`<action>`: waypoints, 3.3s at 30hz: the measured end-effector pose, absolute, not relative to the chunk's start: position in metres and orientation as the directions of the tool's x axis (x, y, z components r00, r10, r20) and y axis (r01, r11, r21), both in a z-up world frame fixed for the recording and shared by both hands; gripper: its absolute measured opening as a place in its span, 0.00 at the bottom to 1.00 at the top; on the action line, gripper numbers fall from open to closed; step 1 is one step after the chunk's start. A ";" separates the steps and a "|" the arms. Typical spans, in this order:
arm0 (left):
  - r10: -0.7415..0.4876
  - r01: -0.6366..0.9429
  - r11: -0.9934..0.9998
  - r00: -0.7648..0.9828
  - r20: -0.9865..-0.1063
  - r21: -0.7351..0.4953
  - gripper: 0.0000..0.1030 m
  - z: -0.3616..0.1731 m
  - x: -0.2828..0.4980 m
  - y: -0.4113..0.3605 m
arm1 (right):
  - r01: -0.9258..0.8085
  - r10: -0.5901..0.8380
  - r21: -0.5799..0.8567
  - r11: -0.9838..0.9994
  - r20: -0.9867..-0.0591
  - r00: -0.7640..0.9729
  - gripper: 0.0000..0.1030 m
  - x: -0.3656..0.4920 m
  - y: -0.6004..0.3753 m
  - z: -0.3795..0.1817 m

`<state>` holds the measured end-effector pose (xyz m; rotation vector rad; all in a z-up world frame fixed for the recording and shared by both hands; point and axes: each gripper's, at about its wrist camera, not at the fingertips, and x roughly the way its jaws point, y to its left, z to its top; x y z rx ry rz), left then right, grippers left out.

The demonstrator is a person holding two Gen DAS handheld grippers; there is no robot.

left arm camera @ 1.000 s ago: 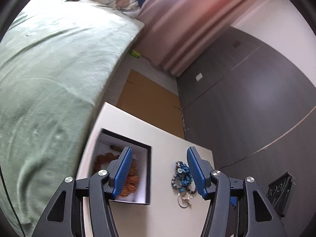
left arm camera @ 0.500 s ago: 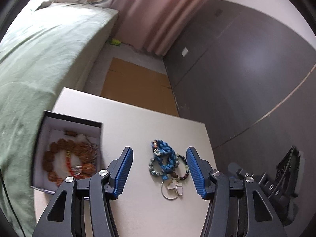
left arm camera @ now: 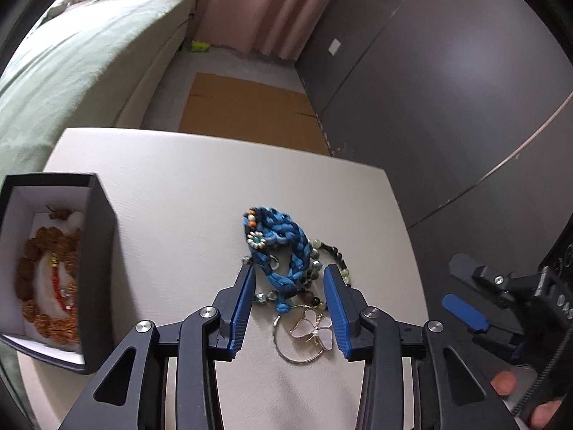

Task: Organize jewelry
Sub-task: 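Close the left tool on the blue braided bracelet in the pile, then carry the blue bracelet into the box with the left tool while the right tool grasps the butterfly pendant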

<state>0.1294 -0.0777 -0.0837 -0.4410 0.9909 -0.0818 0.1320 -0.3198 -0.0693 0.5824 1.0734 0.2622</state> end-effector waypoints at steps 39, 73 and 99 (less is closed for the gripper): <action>-0.237 -0.213 0.897 0.508 -0.828 -0.387 0.17 -0.125 0.155 -0.077 | 0.095 0.476 0.561 0.822 -0.770 0.425 0.77 0.138 -0.310 -0.082; -0.238 -0.219 0.829 0.695 -0.678 -0.515 0.08 -0.039 0.082 0.011 | -0.058 0.382 0.382 0.922 -0.881 0.277 0.47 0.129 -0.229 -0.124; -0.168 -0.316 0.778 0.729 -0.664 -0.543 0.08 -0.024 0.044 0.078 | -0.134 0.250 0.213 0.968 -0.875 0.415 0.40 0.100 -0.202 -0.089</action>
